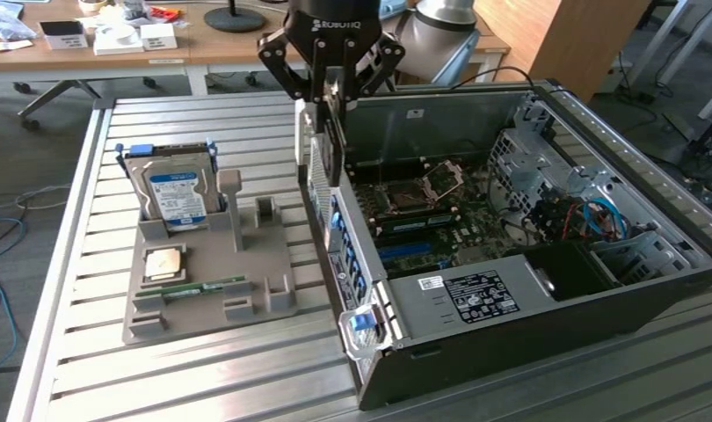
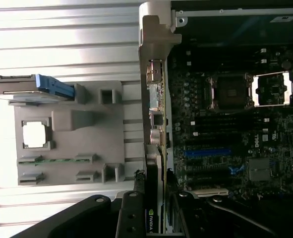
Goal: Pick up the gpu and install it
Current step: 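Pick up the gpu and move the gpu toward the slot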
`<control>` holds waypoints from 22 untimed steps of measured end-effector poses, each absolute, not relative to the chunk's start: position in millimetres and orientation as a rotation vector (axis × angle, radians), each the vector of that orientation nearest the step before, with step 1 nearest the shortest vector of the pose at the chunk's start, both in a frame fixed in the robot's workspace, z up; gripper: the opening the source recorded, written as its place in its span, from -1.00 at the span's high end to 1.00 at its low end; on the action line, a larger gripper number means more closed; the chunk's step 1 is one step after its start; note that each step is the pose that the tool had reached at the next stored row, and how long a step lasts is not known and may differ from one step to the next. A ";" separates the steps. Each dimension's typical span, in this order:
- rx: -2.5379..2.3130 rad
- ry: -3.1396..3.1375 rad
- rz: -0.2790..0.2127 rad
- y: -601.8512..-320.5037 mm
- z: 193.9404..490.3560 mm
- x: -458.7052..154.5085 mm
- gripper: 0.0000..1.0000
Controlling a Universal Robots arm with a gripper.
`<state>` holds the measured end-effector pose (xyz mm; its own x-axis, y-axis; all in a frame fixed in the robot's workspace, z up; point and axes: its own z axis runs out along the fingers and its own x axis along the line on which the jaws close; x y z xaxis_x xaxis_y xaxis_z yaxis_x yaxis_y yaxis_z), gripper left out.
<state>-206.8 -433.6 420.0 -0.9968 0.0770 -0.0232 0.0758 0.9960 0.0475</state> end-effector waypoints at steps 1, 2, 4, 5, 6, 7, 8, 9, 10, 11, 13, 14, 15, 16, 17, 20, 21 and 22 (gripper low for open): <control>0.119 3.114 0.073 -433.6 420.1 -204.3 0.47; 0.119 3.113 0.073 -433.6 420.1 -201.7 0.47; 0.119 3.114 0.073 -433.7 420.0 -196.4 0.47; 0.119 3.114 0.073 -433.7 420.1 -193.7 0.47; 0.119 3.113 0.073 -433.6 420.1 -190.8 0.47; 0.119 3.113 0.073 -433.6 420.0 -188.0 0.47; 0.119 3.114 0.073 -433.6 420.1 -185.2 0.47; 0.119 3.114 0.073 -433.7 420.1 -182.3 0.47; 0.119 3.114 0.073 -433.7 420.1 -179.3 0.47; 0.119 3.114 0.073 -433.6 420.1 -176.1 0.47; 0.119 3.114 0.073 -433.6 420.1 -169.8 0.47; 0.119 3.113 0.073 -433.6 420.0 -166.3 0.47; 0.119 3.113 0.073 -433.6 420.0 -162.9 0.47; 0.119 3.113 0.073 -433.7 420.1 -159.4 0.47; 0.119 3.114 0.073 -433.7 420.1 -156.0 0.47; 0.119 3.114 0.073 -433.6 420.1 -146.2 0.47; 0.119 3.114 0.073 -433.6 420.1 -142.8 0.47; 0.119 3.114 0.073 -433.6 420.1 -139.6 0.47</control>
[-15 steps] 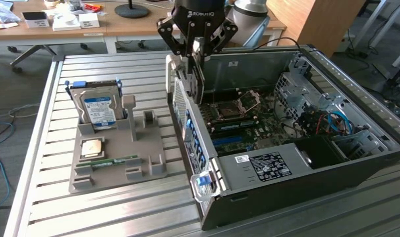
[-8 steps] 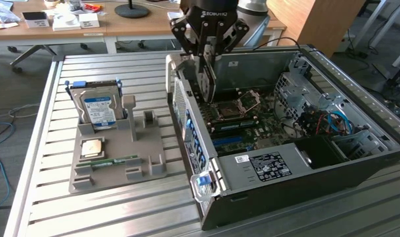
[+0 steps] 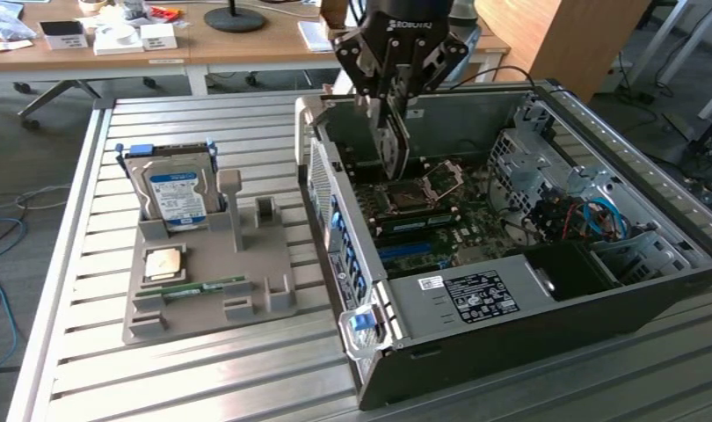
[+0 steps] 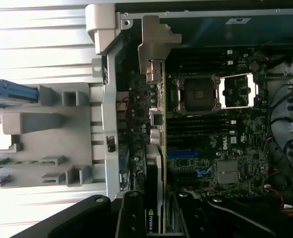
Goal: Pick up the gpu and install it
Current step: 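Pick up the gpu and move the gpu toward the slot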
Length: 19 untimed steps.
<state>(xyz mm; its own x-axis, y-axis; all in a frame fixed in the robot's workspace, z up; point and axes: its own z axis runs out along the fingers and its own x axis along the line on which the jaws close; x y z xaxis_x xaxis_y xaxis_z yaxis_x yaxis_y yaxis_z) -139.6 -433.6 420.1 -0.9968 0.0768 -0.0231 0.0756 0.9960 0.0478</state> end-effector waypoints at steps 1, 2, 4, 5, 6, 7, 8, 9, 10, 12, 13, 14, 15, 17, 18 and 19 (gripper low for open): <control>0.119 3.113 0.073 -433.6 420.0 -136.5 0.47; 0.119 3.114 0.073 -433.6 420.1 -133.4 0.47; 0.119 3.114 0.073 -433.7 420.1 -127.0 0.47; 0.119 3.113 0.073 -433.7 420.0 -123.4 0.47; 0.119 3.113 0.073 -433.6 420.0 -120.1 0.47; 0.119 3.114 0.073 -433.6 420.1 -116.7 0.47; 0.119 3.113 0.073 -433.6 420.1 -113.4 0.47; 0.119 3.114 0.073 -433.6 420.1 -109.8 0.47; 0.119 3.114 0.073 -433.7 420.1 -106.3 0.47; 0.119 3.113 0.073 -433.6 420.0 -99.4 0.47; 0.119 3.114 0.073 -433.6 420.1 -95.5 0.47; 0.119 3.114 0.073 -433.6 420.1 -92.0 0.47; 0.119 3.114 0.073 -433.6 420.1 -88.6 0.47; 0.119 3.113 0.073 -433.6 420.0 -82.0 0.47; 0.119 3.113 0.073 -433.6 420.0 -78.7 0.47; 0.119 3.113 0.073 -433.7 420.0 -75.2 0.47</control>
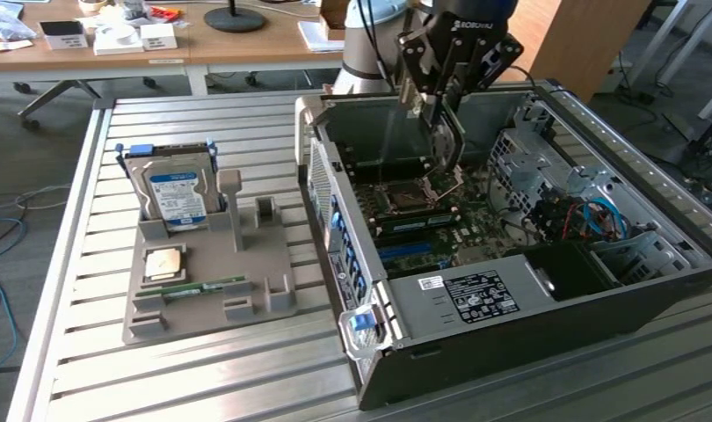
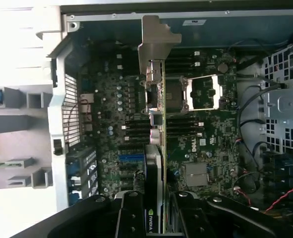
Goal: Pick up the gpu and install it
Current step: 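Pick up the gpu and move the gpu toward the slot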
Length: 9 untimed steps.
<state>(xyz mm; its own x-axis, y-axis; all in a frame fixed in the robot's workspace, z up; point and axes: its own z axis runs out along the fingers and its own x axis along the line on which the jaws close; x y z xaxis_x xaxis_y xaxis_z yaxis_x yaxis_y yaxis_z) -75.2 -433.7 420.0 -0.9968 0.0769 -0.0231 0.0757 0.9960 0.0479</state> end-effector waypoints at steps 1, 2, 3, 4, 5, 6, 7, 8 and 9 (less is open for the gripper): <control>0.119 3.114 0.073 -433.6 420.1 -71.9 0.47; 0.119 3.114 0.073 -433.6 420.1 -68.3 0.47; 0.119 3.114 0.073 -433.6 420.0 -64.9 0.47; 0.119 3.114 0.073 -433.6 420.1 -61.5 0.47; 0.119 3.114 0.073 -433.6 420.1 -58.2 0.47; 0.119 3.114 0.073 -433.6 420.1 -55.0 0.47; 0.119 3.113 0.073 -433.6 420.0 -51.8 0.47; 0.119 3.113 0.073 -433.6 420.0 -48.4 0.47; 0.119 3.113 0.073 -433.6 420.0 -45.3 0.47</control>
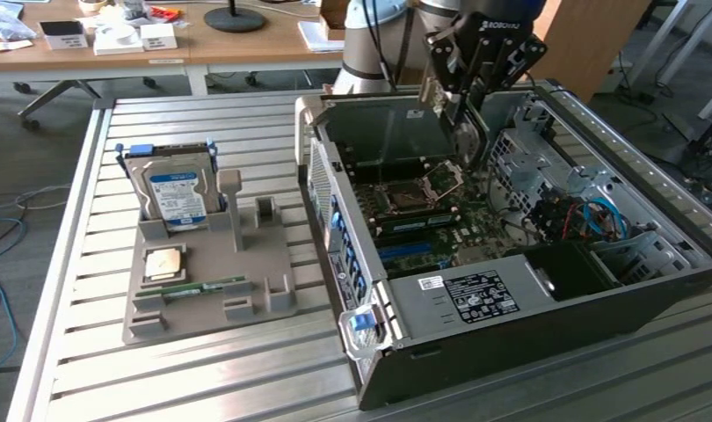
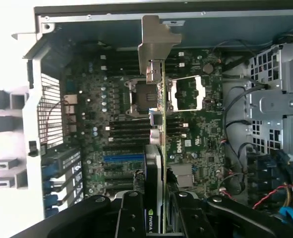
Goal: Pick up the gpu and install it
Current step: 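Pick up the gpu and move the gpu toward the slot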
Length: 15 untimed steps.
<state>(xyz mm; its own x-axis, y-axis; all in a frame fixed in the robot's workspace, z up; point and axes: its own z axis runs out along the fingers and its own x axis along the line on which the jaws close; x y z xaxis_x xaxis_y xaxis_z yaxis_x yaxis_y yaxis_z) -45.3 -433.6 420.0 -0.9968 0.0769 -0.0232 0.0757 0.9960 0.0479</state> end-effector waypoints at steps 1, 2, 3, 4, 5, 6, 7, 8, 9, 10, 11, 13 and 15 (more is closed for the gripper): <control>0.119 3.113 0.073 -433.6 420.0 -42.0 0.47; 0.119 3.113 0.073 -433.6 420.1 -38.9 0.47; 0.119 3.114 0.073 -433.7 420.1 -35.8 0.47; 0.119 3.114 0.073 -433.7 420.1 -32.9 0.47; 0.119 3.114 0.073 -433.7 420.1 -30.2 0.47; 0.119 3.114 0.073 -433.7 420.1 -27.7 0.47; 0.119 3.113 0.073 -433.7 420.1 -25.3 0.47; 0.119 3.113 0.073 -433.7 420.1 -23.2 0.47; 0.119 3.114 0.073 -433.7 420.1 -21.2 0.47; 0.119 3.114 0.073 -433.7 420.1 -19.2 0.47; 0.119 3.113 0.073 -433.7 420.1 -17.2 0.47; 0.119 3.113 0.073 -433.6 420.1 -12.5 0.47; 0.119 3.113 0.073 -433.7 420.0 -7.1 0.47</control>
<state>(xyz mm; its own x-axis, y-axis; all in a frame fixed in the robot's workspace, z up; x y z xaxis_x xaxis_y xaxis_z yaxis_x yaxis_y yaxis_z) -7.1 -433.7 420.0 -0.9968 0.0769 -0.0231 0.0758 0.9960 0.0479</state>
